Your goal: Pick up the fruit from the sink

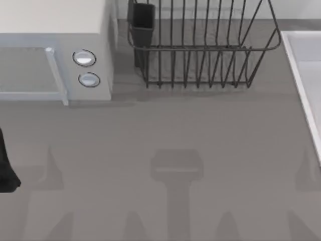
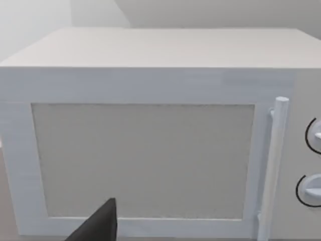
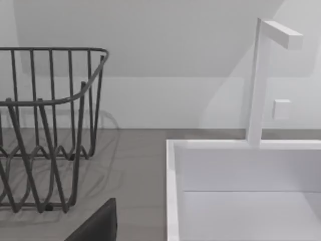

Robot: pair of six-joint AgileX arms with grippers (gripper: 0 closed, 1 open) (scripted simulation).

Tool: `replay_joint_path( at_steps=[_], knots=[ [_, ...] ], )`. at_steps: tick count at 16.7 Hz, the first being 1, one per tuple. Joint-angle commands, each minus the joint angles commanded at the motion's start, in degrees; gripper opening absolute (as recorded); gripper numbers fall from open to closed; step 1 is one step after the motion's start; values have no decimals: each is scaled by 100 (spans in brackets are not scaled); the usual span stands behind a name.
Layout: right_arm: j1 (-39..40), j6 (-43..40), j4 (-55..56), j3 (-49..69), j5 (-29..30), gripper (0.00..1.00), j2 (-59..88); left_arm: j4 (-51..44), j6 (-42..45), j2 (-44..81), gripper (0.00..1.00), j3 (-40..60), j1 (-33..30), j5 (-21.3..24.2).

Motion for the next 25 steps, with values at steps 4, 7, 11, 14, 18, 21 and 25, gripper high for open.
replay_joint_path(
  at_steps=[4, 7, 11, 14, 18, 21, 25],
  knots=[
    [-24, -22, -115, 172, 0, 100, 175, 0, 0, 0, 100, 0, 0, 0],
    [-115, -106, -552, 844, 2, 100, 893, 0, 0, 0, 100, 0, 0, 0],
    [-314, -288, -1501, 2326, 4, 100, 2648, 0, 0, 0, 100, 0, 0, 0],
    [-498, -457, -2383, 3713, 7, 100, 4390, 0, 0, 0, 100, 0, 0, 0],
    [-762, -698, -3642, 5704, 10, 100, 6956, 0, 0, 0, 100, 0, 0, 0],
    [-951, -871, -4544, 7143, 13, 100, 8841, 0, 0, 0, 100, 0, 0, 0],
    [-1161, -1064, -5552, 8754, 16, 100, 10972, 0, 0, 0, 100, 0, 0, 0]
  ],
)
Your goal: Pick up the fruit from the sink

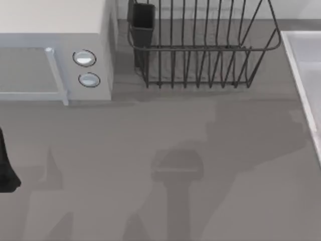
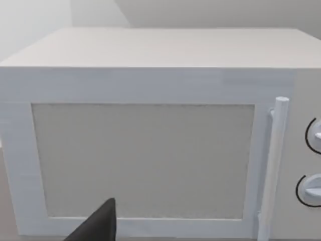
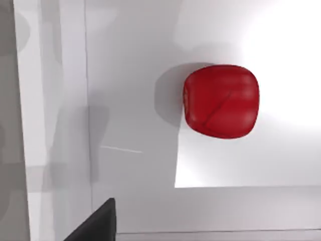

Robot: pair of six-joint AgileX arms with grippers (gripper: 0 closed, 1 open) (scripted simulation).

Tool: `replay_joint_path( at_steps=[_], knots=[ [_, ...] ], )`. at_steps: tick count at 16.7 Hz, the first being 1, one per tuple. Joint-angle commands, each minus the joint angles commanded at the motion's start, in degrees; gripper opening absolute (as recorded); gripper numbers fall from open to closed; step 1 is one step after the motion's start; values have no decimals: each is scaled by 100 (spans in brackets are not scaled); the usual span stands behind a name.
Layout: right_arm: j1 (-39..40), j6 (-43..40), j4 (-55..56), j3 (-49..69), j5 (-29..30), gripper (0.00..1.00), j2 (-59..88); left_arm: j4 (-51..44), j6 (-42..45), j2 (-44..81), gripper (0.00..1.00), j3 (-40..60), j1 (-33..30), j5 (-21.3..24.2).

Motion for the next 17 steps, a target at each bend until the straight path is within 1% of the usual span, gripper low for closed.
replay_joint_path(
  at_steps=[3, 6, 13, 17],
  knots=[
    [-112, -102, -533, 841, 2, 100, 1093, 0, 0, 0, 100, 0, 0, 0],
    [-171, -157, -819, 1276, 2, 100, 1642, 0, 0, 0, 100, 0, 0, 0],
    [-146, -158, -823, 1299, 3, 100, 1703, 0, 0, 0, 100, 0, 0, 0],
    [-150, -152, -189, 1015, 7, 100, 2072, 0, 0, 0, 100, 0, 0, 0]
  ],
)
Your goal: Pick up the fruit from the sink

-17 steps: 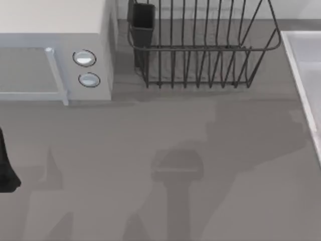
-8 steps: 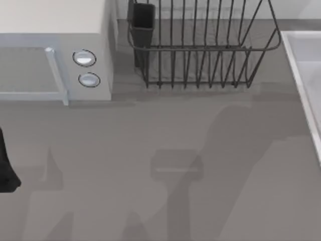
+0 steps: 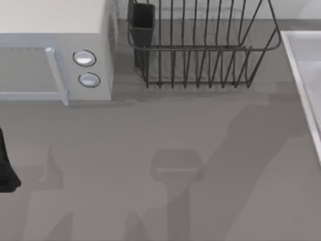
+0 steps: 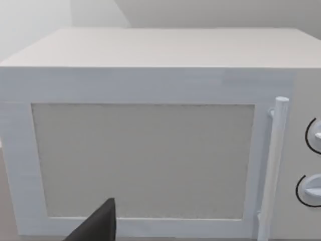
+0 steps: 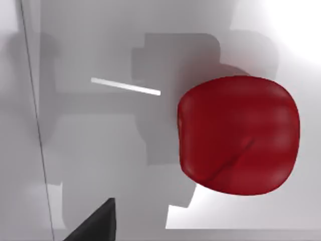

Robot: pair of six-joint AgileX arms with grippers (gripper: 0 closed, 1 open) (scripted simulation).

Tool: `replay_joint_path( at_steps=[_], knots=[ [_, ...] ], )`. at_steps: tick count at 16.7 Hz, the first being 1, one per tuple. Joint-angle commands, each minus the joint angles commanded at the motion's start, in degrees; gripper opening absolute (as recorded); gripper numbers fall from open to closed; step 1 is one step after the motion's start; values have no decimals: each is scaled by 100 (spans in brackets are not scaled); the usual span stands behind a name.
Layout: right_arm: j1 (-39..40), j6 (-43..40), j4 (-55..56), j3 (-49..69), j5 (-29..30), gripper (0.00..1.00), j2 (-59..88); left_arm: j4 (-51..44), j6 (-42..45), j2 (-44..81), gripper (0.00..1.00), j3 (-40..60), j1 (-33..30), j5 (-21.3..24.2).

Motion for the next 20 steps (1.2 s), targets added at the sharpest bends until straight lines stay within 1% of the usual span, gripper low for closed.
replay_joint_path(
  at_steps=[6, 8, 12, 20],
  knots=[
    [-15, 12, 1699, -671, 10, 100, 941, 0, 0, 0, 100, 0, 0, 0],
    [-19, 14, 1967, -799, 12, 100, 1138, 0, 0, 0, 100, 0, 0, 0],
    [-20, 14, 2008, -820, 12, 100, 1172, 0, 0, 0, 100, 0, 0, 0],
    [-20, 14, 2008, -820, 12, 40, 1172, 0, 0, 0, 100, 0, 0, 0]
  ],
)
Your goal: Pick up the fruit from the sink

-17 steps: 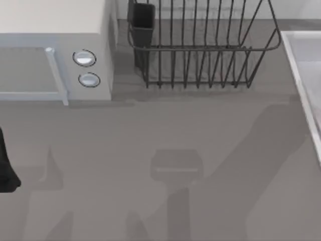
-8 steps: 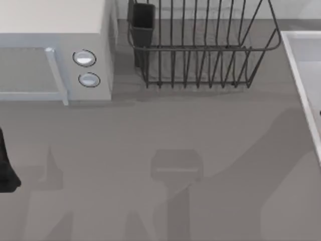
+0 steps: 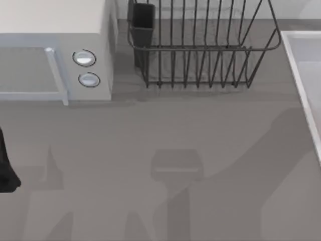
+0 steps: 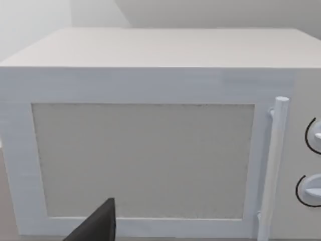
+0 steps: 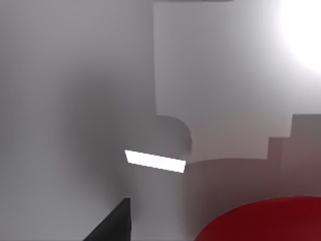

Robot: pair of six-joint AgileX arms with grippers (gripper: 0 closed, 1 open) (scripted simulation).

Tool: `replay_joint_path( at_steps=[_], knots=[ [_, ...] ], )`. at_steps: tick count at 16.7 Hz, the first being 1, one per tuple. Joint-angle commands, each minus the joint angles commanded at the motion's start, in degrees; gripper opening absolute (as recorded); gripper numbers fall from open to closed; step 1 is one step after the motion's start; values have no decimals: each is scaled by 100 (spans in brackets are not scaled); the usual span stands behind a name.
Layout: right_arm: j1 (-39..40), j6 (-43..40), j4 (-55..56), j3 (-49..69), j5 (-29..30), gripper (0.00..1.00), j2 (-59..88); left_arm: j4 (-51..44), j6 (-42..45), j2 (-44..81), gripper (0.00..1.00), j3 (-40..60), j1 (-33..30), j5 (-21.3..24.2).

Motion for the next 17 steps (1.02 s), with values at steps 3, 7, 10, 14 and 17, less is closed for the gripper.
replay_joint_path(
  at_steps=[3, 7, 10, 14, 17],
  knots=[
    [0, 0, 0, 0, 0, 17, 0, 0, 0, 0, 100, 0, 0, 0],
    [0, 0, 0, 0, 0, 0, 0, 0, 0, 0, 100, 0, 0, 0],
    [0, 0, 0, 0, 0, 0, 0, 0, 0, 0, 100, 0, 0, 0],
    [13, 36, -168, 90, -68, 0, -384, 0, 0, 0, 100, 0, 0, 0],
    [8, 31, -378, 298, -69, 0, -400, 0, 0, 0, 100, 0, 0, 0]
  ],
)
